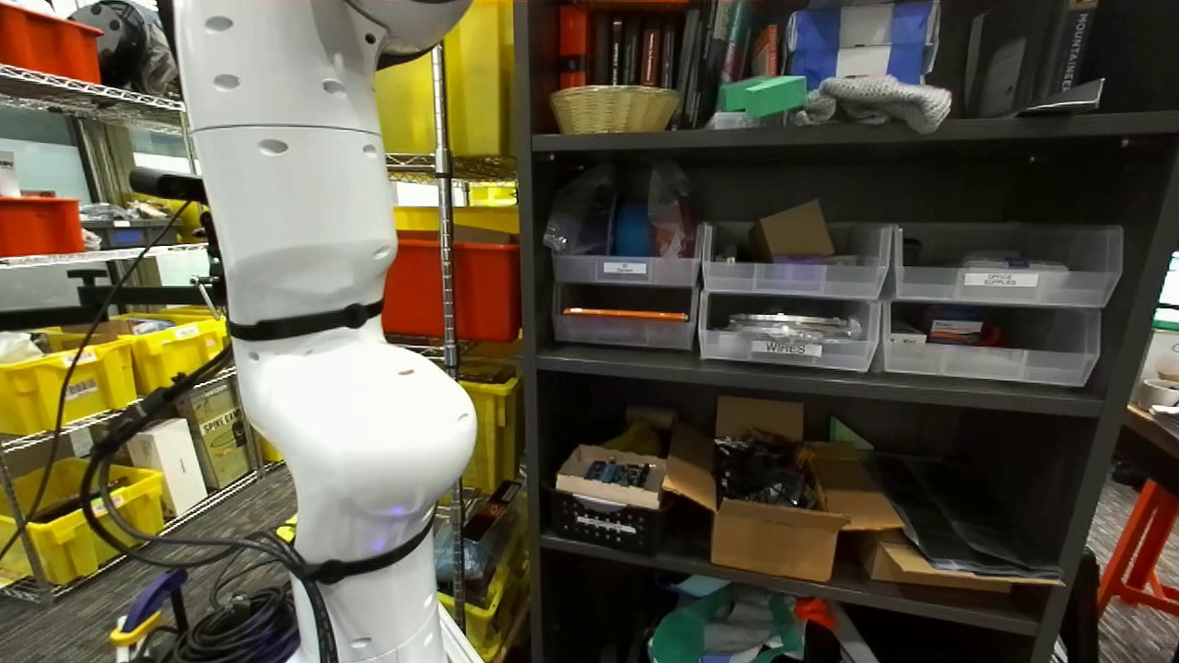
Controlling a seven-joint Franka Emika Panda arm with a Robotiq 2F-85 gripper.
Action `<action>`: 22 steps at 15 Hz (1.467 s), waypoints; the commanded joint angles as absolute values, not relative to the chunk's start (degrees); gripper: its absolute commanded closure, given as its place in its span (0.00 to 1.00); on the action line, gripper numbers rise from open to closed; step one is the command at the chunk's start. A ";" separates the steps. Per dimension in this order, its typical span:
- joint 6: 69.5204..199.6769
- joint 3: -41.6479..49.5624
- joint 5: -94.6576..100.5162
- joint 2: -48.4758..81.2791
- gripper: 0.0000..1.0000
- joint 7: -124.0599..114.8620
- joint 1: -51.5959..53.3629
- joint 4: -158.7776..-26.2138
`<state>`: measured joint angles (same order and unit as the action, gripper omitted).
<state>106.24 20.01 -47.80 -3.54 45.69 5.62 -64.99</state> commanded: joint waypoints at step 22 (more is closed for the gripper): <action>94.32 17.98 -26.73 -7.33 0.00 42.55 6.05 -67.69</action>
